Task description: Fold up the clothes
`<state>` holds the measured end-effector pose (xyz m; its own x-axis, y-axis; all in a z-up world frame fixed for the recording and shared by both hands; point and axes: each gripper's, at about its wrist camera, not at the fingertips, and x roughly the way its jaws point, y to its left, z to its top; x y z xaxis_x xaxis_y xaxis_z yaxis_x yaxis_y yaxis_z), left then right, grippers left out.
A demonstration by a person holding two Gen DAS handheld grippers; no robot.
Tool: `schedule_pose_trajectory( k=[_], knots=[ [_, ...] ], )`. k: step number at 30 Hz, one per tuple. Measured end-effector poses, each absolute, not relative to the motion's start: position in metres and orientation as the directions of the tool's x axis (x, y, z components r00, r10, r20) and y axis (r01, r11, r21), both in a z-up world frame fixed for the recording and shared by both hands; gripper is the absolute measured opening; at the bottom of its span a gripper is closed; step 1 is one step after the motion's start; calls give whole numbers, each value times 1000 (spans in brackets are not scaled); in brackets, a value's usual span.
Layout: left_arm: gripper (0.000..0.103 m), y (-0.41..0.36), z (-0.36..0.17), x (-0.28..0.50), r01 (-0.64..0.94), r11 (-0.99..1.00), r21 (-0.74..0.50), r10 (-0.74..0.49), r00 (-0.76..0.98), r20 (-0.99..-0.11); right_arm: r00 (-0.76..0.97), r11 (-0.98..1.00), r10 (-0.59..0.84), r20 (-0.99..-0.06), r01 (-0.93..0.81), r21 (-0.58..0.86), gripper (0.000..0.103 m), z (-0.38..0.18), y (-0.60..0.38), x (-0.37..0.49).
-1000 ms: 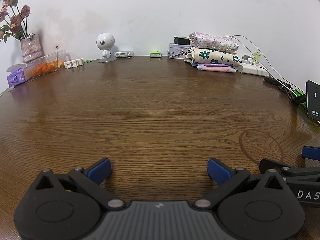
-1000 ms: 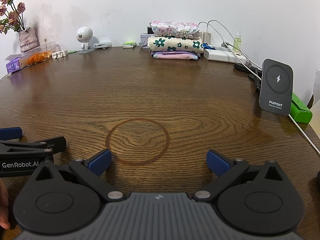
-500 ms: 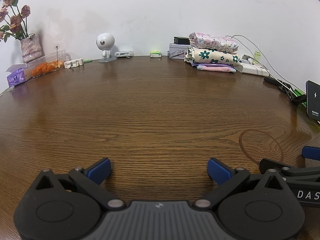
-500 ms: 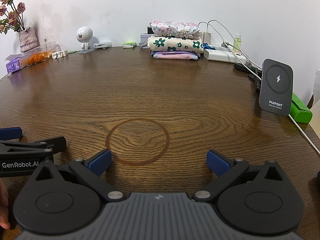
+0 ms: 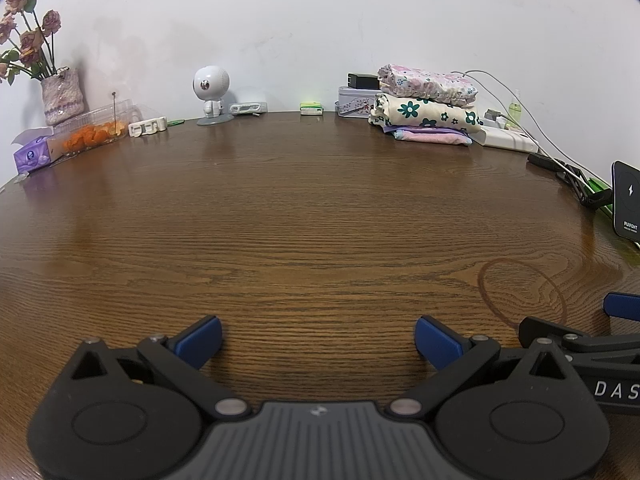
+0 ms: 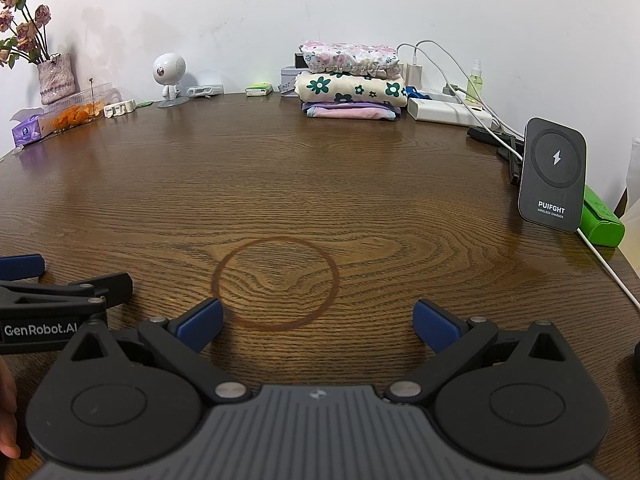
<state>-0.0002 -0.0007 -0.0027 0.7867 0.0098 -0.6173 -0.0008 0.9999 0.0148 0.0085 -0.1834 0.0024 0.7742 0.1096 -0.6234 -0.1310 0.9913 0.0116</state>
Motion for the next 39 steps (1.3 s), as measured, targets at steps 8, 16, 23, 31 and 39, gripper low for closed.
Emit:
schedule_pose_trajectory(
  k=[8, 16, 23, 31, 39],
  knots=[
    [103, -1, -3, 0, -1, 1000, 15, 10, 787, -617, 774, 991, 110, -623, -131, 12, 102, 3, -183, 9],
    [103, -1, -3, 0, -1, 1000, 16, 11, 787, -617, 774, 991, 110, -623, -131, 12, 102, 3, -183, 8],
    [103, -2, -3, -1, 1, 1000, 17, 10, 787, -617, 774, 991, 110, -623, -131, 12, 102, 3, -183, 9],
    [103, -2, -2, -1, 1, 1000, 17, 10, 786, -618, 775, 992, 107, -623, -129, 10, 103, 3, -183, 8],
    [103, -2, -2, -1, 1, 1000, 17, 9, 786, -618, 774, 991, 109, -624, -131, 12, 102, 3, -183, 8]
  ],
)
